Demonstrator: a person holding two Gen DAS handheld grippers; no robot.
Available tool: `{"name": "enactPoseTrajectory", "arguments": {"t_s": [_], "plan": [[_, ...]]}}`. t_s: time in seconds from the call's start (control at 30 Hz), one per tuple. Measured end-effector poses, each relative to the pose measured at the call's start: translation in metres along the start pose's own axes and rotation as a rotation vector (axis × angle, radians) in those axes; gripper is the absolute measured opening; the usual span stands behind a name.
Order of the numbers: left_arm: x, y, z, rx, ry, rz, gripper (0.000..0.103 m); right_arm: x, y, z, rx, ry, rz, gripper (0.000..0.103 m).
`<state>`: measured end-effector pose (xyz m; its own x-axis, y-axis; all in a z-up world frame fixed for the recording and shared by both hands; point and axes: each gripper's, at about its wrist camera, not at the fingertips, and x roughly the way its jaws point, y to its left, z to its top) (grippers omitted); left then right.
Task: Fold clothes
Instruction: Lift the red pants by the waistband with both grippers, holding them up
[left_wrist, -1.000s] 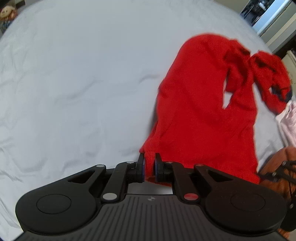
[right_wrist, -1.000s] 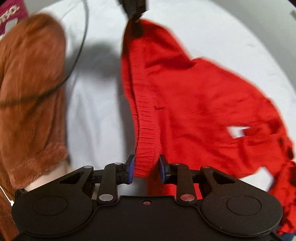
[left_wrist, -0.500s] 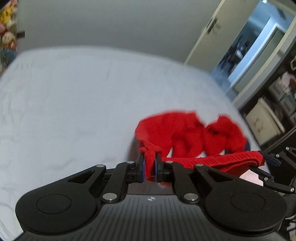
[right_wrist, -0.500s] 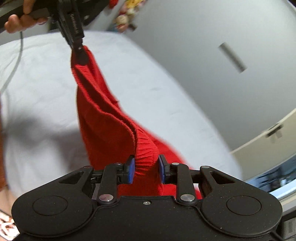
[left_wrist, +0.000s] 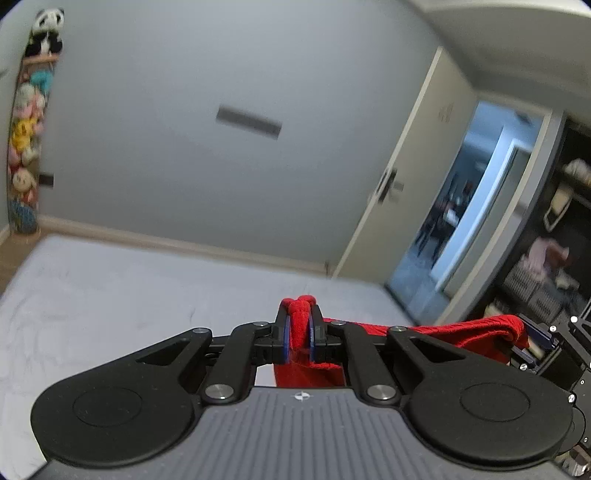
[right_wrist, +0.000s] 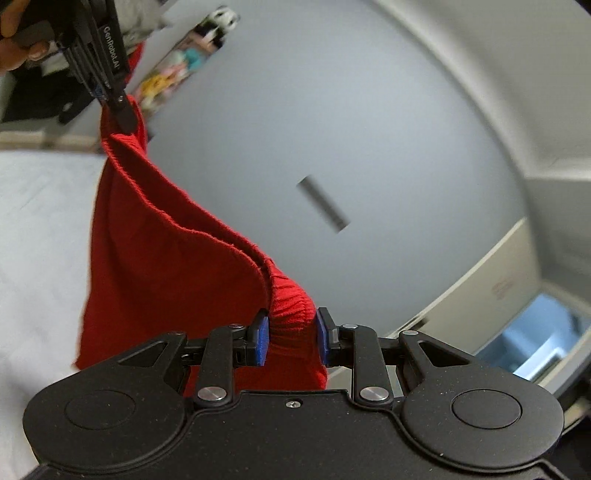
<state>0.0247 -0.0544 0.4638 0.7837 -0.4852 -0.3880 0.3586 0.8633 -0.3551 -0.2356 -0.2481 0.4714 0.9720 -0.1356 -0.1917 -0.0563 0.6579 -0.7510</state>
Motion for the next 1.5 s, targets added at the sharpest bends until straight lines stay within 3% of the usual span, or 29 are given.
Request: {"name": "enactPoseTrajectory", "arguments": {"t_s": [0.5, 0.83, 0.97, 1.13, 1.23, 1.5], "plan": [[-0.093, -0.109, 0.073, 0.092, -0.34, 0.029, 0.008, -0.079, -0.117, 0.078, 0.125, -0.17, -0.256, 0.023], [-0.146, -0.13, 0.079, 0.11, -0.485, 0.075, 0.008, -0.151, -0.156, 0.102, 0.177, -0.304, -0.293, 0.023], [-0.144, -0.123, 0.071, 0.094, -0.473, 0.092, 0.008, -0.17, -0.152, 0.09, 0.198, -0.322, -0.249, 0.023], [-0.115, -0.106, 0.057, 0.068, -0.402, 0.129, 0.008, -0.156, -0.126, 0.084, 0.211, -0.291, -0.159, 0.023], [-0.093, -0.095, 0.047, 0.055, -0.351, 0.148, 0.008, -0.117, -0.101, 0.065, 0.22, -0.254, -0.092, 0.023], [0.012, -0.03, 0.0, 0.011, -0.162, 0.188, 0.008, -0.033, -0.03, 0.033, 0.217, -0.135, 0.06, 0.023]]}}
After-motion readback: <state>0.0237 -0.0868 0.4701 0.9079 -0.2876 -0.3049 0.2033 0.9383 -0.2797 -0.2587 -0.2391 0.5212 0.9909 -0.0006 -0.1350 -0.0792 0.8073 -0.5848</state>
